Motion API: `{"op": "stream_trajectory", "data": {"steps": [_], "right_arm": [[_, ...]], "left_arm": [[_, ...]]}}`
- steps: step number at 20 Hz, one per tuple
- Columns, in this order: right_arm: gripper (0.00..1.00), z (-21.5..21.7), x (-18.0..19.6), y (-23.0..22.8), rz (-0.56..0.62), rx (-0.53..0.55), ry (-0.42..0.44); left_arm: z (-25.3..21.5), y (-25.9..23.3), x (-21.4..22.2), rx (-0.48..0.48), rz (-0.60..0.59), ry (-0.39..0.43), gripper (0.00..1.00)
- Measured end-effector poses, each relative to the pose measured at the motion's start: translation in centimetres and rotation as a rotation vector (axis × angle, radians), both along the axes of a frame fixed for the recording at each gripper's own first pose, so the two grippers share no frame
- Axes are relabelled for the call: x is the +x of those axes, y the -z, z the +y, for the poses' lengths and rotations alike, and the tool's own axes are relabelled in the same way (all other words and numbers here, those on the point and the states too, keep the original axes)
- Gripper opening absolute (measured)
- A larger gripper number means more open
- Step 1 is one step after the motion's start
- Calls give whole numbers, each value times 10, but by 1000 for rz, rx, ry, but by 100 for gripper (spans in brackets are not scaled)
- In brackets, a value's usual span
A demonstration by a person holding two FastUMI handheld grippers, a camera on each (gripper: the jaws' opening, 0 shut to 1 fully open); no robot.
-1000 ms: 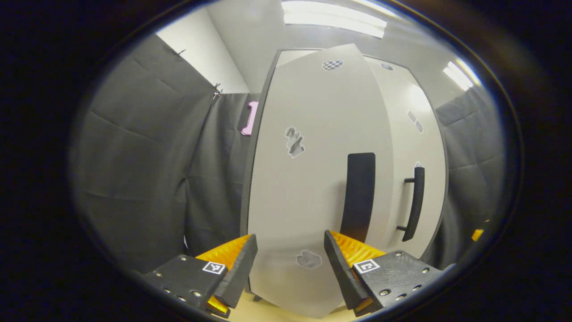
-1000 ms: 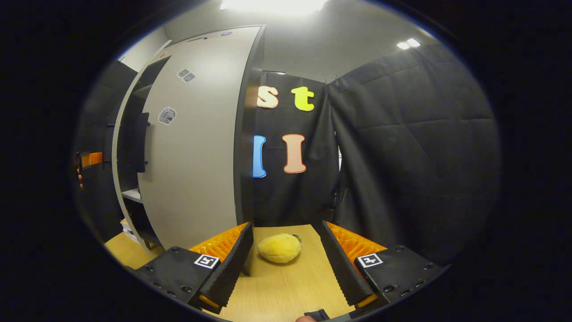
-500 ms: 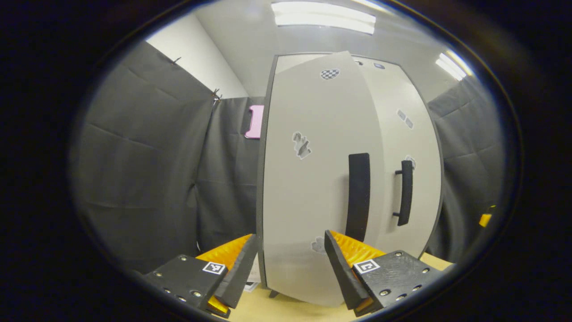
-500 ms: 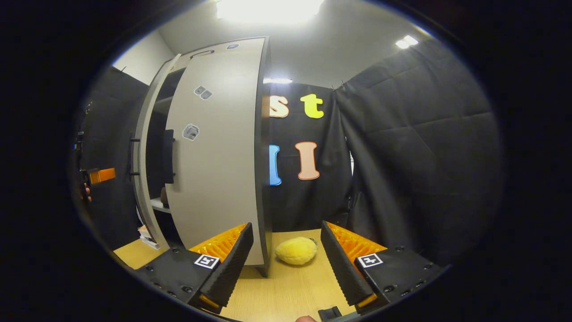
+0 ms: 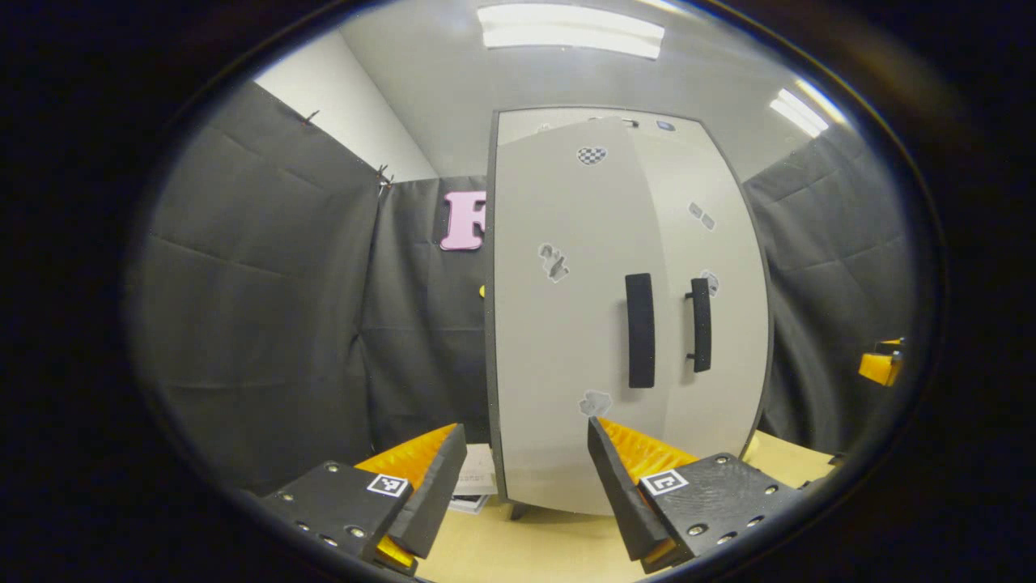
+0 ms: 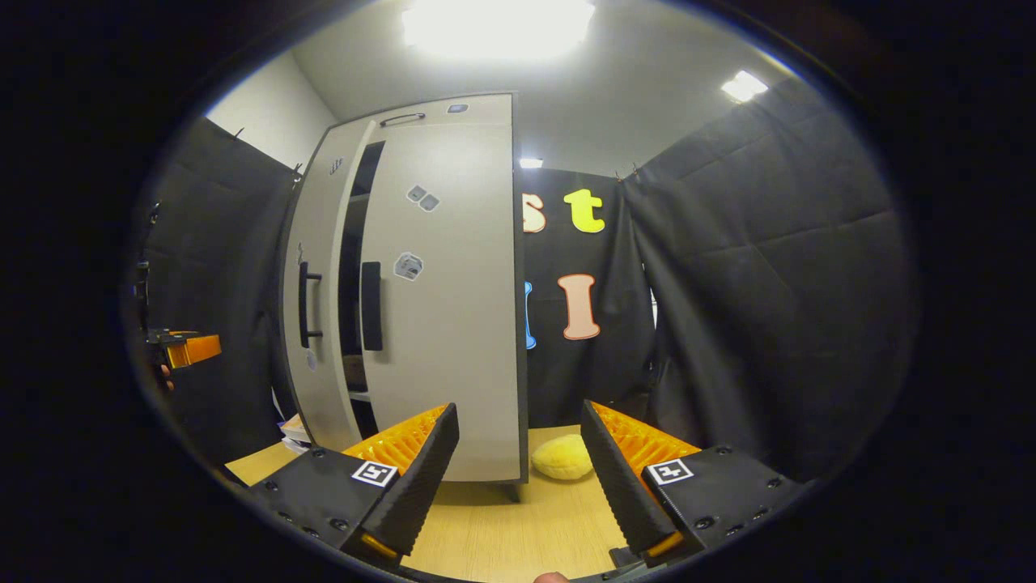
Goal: Grab one shoe with the right hand and put it into the shoe cabinet, grab the other shoe with the left hand and put it into the shoe cabinet; then close the right door with the right hand and the left door with the left hand.
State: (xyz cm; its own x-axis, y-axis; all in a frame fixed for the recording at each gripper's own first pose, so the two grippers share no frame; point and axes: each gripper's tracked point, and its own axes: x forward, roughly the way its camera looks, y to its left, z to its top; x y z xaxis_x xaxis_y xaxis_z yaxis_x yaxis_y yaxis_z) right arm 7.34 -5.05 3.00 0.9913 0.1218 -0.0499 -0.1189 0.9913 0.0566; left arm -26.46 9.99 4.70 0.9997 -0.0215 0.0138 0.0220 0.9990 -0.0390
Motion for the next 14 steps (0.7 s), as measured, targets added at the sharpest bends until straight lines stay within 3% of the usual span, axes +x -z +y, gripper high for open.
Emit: {"op": "stream_trajectory", "data": {"steps": [1, 2, 5, 6, 7, 11, 12, 14], "right_arm": [[96, 6, -5, -1, -4, -2, -7], [96, 11, -10, -3, -8, -2, -14], [96, 29, -24, -9, -22, 1, -36], [96, 34, -28, -9, -24, -1, -43], [96, 39, -31, -9, -26, -3, -48], [96, 53, -45, -8, -30, 11, -66], [92, 56, -48, -8, -30, 14, -71], [96, 60, -52, -8, -31, 7, -75]], "left_arm": [[3, 0, -6, 1, 0, 4, 94], [5, 2, -14, 1, 3, 9, 88], [11, 8, -32, -5, 9, 18, 87], [13, 12, -38, -3, 15, 17, 94], [14, 14, -43, 0, 19, 15, 87], [20, 20, -59, 20, 25, 12, 87], [21, 21, -60, 23, 27, 12, 87], [21, 22, -61, 19, 28, 17, 87]]}}
